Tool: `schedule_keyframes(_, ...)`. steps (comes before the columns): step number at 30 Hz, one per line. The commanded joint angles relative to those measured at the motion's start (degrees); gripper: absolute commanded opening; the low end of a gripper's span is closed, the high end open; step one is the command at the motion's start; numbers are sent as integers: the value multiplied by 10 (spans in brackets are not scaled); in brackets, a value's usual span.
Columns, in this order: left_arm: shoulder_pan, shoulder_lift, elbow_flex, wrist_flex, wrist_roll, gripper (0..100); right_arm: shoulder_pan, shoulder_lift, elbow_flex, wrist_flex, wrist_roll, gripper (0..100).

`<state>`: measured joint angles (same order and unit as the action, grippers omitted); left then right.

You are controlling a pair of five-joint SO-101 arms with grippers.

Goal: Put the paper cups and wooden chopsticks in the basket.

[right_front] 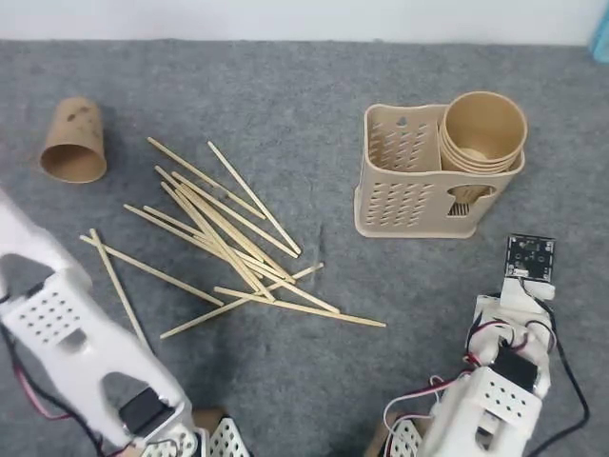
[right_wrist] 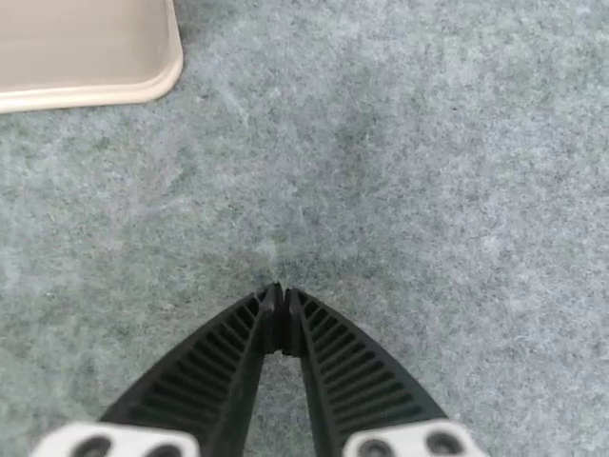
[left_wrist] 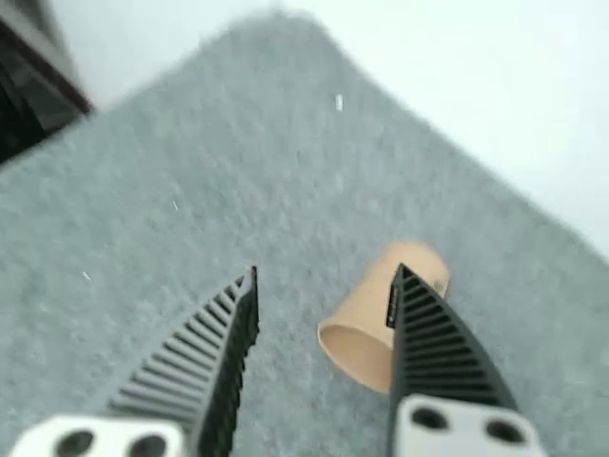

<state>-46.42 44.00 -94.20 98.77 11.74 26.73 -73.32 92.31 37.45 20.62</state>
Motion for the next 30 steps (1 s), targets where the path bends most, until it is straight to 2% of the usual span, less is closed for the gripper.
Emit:
schedule_keyframes(1,-14,-84,-22,21,-13,213,-4,-13,-4,-9,10,9)
schedule_keyframes(5,-23,-138,4,23,-73,213,-4,-13,-4,-9,10,9)
schedule_keyframes(9,-32,-209,90,23,-130,214,-4,-13,-4,-9,10,9)
schedule_keyframes(19,8,-469,427,17,-436,214,-3,-13,-4,-9,10,9)
schedule_keyframes(26,18,-585,625,-90,-520,214,-2,-13,-4,-9,10,9)
schedule_keyframes(30,19,-643,775,-198,-525,214,-2,-13,-4,-9,10,9)
